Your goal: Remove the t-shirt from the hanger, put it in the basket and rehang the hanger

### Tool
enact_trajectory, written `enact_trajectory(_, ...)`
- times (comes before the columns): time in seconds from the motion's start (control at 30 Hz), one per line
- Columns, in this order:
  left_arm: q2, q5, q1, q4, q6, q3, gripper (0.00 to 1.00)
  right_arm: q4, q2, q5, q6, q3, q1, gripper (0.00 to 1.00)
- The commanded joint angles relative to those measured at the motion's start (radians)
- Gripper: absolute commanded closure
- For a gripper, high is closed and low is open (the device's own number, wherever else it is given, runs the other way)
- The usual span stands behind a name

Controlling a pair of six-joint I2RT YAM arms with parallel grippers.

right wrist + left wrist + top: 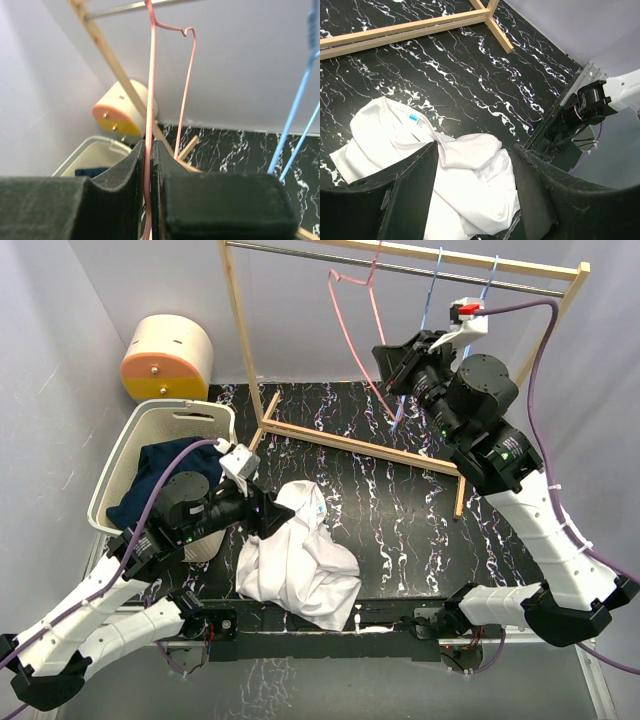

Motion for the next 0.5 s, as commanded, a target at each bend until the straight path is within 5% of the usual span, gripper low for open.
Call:
enact_trajectory(0.0, 0.004, 0.016, 0.001, -0.003, -0.018, -0.018, 0.41, 0.175, -0.010, 0.142, -0.037, 0.008, -0.001, 0.92)
enact_trajectory(0.47, 0.070, -0.067, 0.001, -0.098, -0.089, -0.006, 0.41, 0.161, 0.095, 0.186, -0.028, -0.019, -0.001, 0.92)
